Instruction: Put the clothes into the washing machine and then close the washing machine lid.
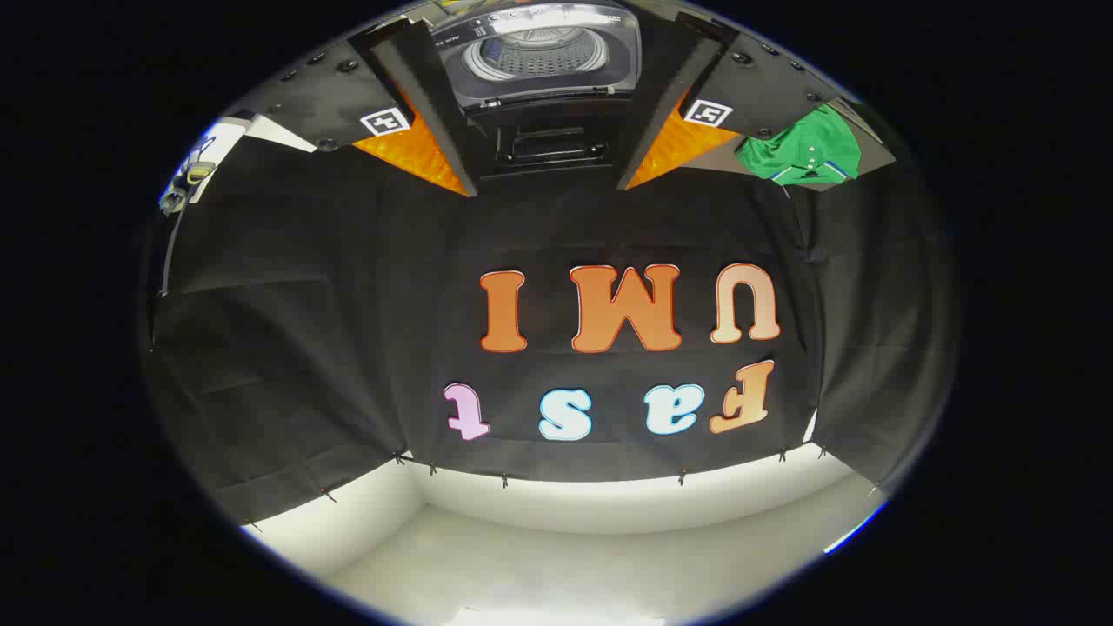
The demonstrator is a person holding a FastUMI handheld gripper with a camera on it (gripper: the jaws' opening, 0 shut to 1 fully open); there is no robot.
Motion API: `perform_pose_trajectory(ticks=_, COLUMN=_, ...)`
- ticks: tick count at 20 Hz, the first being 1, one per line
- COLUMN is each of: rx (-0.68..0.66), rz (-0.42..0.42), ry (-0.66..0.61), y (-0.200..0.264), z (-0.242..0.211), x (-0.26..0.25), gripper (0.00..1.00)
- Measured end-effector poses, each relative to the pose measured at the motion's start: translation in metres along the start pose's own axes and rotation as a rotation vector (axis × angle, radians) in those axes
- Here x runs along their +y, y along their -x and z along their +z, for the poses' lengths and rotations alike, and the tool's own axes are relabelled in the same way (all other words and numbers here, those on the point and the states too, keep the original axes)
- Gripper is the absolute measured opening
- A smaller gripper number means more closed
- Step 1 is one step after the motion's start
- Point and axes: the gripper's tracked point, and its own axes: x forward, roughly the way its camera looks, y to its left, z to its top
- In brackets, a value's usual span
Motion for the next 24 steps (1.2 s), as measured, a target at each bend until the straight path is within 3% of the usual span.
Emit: perform_pose_trajectory(ticks=24, rx=0.006, rz=0.016, ry=-0.020, y=-0.027, z=0.000, x=0.015, gripper=0.98)
